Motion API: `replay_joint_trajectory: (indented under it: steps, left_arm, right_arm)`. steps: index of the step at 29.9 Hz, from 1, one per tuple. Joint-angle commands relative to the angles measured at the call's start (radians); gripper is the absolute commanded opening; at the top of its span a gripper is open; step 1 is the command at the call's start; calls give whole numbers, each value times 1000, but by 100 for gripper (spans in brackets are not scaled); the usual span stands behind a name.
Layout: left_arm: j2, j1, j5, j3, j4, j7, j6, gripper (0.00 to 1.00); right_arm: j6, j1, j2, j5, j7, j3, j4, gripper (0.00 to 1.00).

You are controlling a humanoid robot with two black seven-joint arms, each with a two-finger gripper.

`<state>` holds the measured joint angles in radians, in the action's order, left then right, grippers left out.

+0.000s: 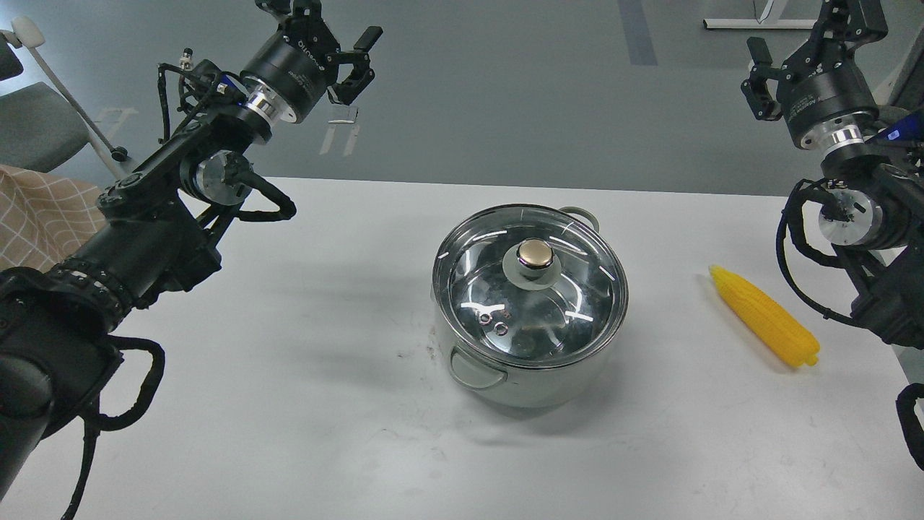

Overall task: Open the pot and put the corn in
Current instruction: 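Raise the left arm and move the left gripper toward the pot lid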

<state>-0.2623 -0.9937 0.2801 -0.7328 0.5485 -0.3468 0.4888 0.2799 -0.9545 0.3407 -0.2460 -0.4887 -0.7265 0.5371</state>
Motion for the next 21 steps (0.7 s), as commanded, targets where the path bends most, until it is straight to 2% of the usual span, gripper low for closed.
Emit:
replay_joint_trajectory:
  steps: [1,8,13,21]
  left_arm:
    - [3,6,-1,1,-12,-3,0,98]
    - [-6,13,-6,-3,-24,-8,0,98]
    - [-28,10,-6,-59,-1,-9,0,98]
    - [-44,10,-4,-63,28,-1,0,98]
  right_arm:
    - [15,-4,6,33,0,10,-2,100]
    - [15,-4,6,40,0,38,0,100]
    - [15,-10,1,39,0,38,3,100]
    - [15,-32,4,40,0,42,23,100]
